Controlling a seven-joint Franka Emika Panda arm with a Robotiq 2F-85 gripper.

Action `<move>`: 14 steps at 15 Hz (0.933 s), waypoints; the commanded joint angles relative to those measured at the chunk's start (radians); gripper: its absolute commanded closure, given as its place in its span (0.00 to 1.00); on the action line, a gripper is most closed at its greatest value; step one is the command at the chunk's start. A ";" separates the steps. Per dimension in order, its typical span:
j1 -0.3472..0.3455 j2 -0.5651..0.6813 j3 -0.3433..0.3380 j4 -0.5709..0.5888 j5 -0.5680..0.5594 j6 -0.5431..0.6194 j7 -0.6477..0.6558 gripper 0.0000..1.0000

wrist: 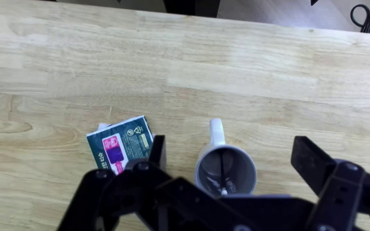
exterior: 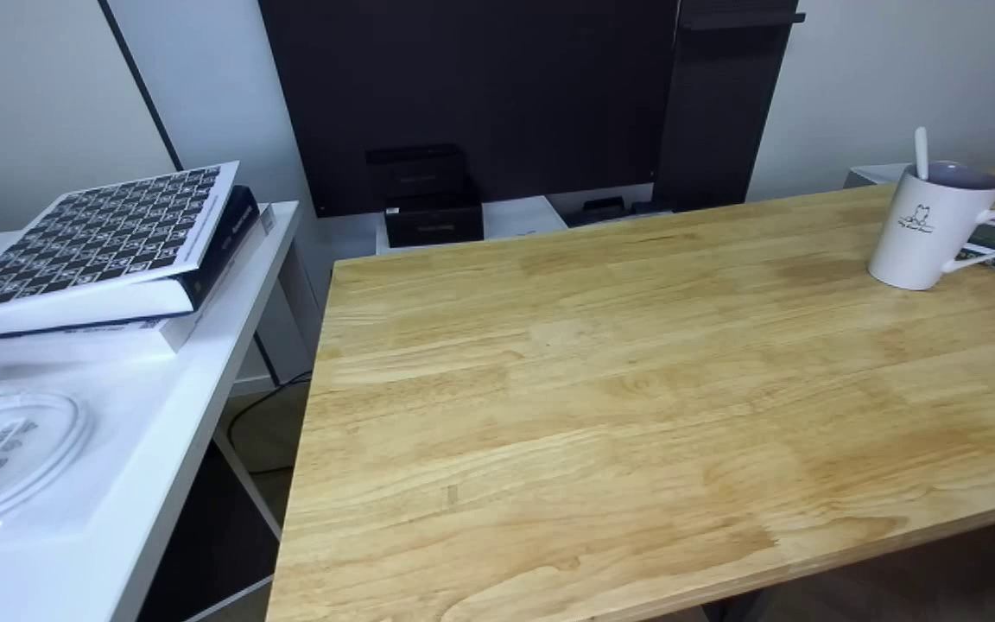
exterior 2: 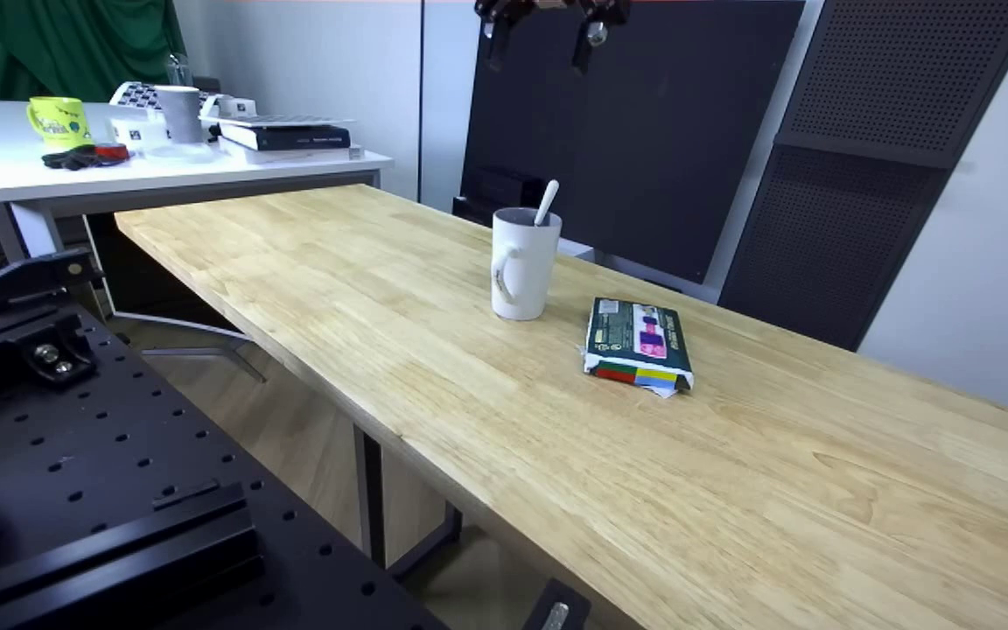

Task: Remove the spoon from the cup and put it on the table

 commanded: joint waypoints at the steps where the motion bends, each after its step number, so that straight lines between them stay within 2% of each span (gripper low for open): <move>1: -0.001 0.090 0.001 0.127 0.002 0.005 0.003 0.00; 2: 0.002 0.113 -0.002 0.154 0.002 -0.001 0.035 0.00; 3: 0.000 0.064 0.001 0.080 0.000 0.016 0.005 0.00; 10: 0.000 0.105 0.001 0.127 0.000 0.016 0.008 0.00; 11: 0.007 0.101 -0.004 0.113 -0.028 0.057 0.030 0.00; 14: -0.005 0.153 -0.005 0.154 -0.004 0.094 0.021 0.00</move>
